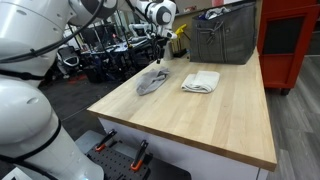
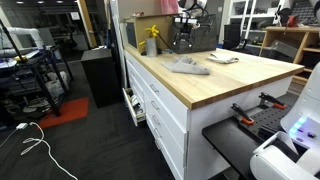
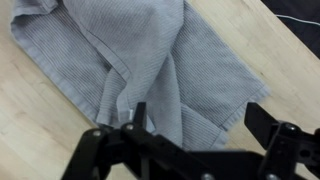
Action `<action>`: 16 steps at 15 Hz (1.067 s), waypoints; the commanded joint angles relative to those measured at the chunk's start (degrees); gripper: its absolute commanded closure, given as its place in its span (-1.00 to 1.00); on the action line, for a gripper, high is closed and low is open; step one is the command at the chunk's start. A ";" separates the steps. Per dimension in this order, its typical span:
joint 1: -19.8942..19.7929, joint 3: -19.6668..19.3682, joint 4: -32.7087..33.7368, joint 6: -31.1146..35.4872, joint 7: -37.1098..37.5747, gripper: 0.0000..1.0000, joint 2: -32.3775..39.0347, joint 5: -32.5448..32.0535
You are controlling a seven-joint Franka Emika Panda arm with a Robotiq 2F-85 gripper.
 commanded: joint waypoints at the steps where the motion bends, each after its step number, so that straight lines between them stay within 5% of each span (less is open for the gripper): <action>1: -1.49 -0.24 -13.12 3.27 0.89 -1.00 -6.78 3.82; 6: -1.73 -0.99 -23.17 5.53 0.59 -1.00 -10.12 6.78; 7: -1.71 -0.97 -24.91 5.84 0.38 -0.50 -10.72 7.33; 8: -1.65 -0.96 -26.37 6.20 0.18 -0.47 -11.23 7.69; 16: -1.19 -1.39 -30.00 11.83 -0.19 0.72 -13.37 8.81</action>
